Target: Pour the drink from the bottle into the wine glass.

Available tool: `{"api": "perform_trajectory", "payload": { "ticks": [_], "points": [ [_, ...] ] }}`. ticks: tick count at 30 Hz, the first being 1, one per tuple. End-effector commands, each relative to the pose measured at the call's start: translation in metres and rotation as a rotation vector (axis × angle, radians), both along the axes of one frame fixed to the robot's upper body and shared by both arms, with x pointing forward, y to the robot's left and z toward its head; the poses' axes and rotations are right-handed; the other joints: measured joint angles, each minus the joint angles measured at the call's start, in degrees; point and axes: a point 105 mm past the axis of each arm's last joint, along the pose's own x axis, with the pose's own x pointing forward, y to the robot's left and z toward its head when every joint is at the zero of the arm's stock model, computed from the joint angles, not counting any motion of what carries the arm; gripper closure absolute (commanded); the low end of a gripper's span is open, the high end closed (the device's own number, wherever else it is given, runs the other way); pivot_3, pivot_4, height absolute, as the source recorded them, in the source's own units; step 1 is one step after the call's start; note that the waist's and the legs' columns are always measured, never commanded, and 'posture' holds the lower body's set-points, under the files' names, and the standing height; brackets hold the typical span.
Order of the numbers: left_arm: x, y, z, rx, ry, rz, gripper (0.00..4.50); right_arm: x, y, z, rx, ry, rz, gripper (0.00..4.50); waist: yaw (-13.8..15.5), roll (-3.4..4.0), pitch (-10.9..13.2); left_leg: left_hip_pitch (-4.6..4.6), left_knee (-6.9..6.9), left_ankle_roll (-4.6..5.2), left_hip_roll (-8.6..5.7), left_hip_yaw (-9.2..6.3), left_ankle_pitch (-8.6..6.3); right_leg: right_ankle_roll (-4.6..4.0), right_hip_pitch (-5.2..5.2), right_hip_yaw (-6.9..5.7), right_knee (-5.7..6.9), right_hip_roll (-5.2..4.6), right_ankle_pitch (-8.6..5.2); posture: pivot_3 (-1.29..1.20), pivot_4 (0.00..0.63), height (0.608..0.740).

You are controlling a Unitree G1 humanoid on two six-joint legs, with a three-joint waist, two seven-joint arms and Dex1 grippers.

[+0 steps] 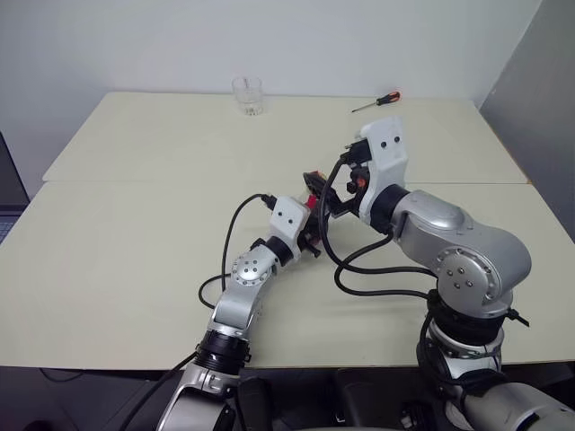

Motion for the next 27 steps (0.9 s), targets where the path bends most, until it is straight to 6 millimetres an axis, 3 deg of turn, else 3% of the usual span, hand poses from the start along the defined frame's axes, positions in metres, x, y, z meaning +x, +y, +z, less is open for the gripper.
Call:
{"api": "perform_trajectory", "payload": {
  "ticks": [1, 20, 23, 27],
  "points": [
    [-0.0012, -0.0077, 0.0199, -0.016, -0.081, -0.024, 3.51, -0.0079, 0.0043, 0.0074, 0.013, -0.037, 0.014, 0.0, -0.01, 0.0, 0.0, 0.0, 0.0, 0.0, 0.0, 0.0, 0.0, 0.0, 0.0, -0.01, 0.0, 0.0, 0.0, 0.0, 0.15, 0.74],
    [0.0, -0.0066, 0.0182, -0.009, -0.074, -0.019, 3.51, -0.0089, 0.0095, -0.0002, -0.004, -0.005, 0.044, 0.0, -0.04, 0.0, 0.0, -0.01, 0.0, 0.0, 0.0, 0.0, 0.0, 0.0, 0.0, -0.03, -0.02, 0.0, 0.0, 0.0, 0.15, 0.74],
    [-0.0003, -0.0067, 0.0182, -0.011, -0.073, -0.017, 3.51, -0.01, 0.0113, -0.0008, -0.006, -0.001, 0.053, 0.65, -0.04, 0.0, 0.0, -0.01, 0.0, 0.0, 0.0, 0.0, 0.0, 0.0, 0.0, -0.03, -0.02, 0.0, 0.0, 0.0, 0.15, 0.74],
    [-0.0003, -0.0065, 0.0183, -0.012, -0.073, -0.015, 3.51, -0.0098, 0.0114, -0.0005, -0.009, -0.001, 0.054, 1.96, -0.04, 0.0, 0.0, -0.01, -0.01, 0.0, 0.0, 0.0, 0.0, 0.0, 0.0, -0.02, -0.02, 0.0, 0.0, 0.0, 0.15, 0.74]
  ]
}}
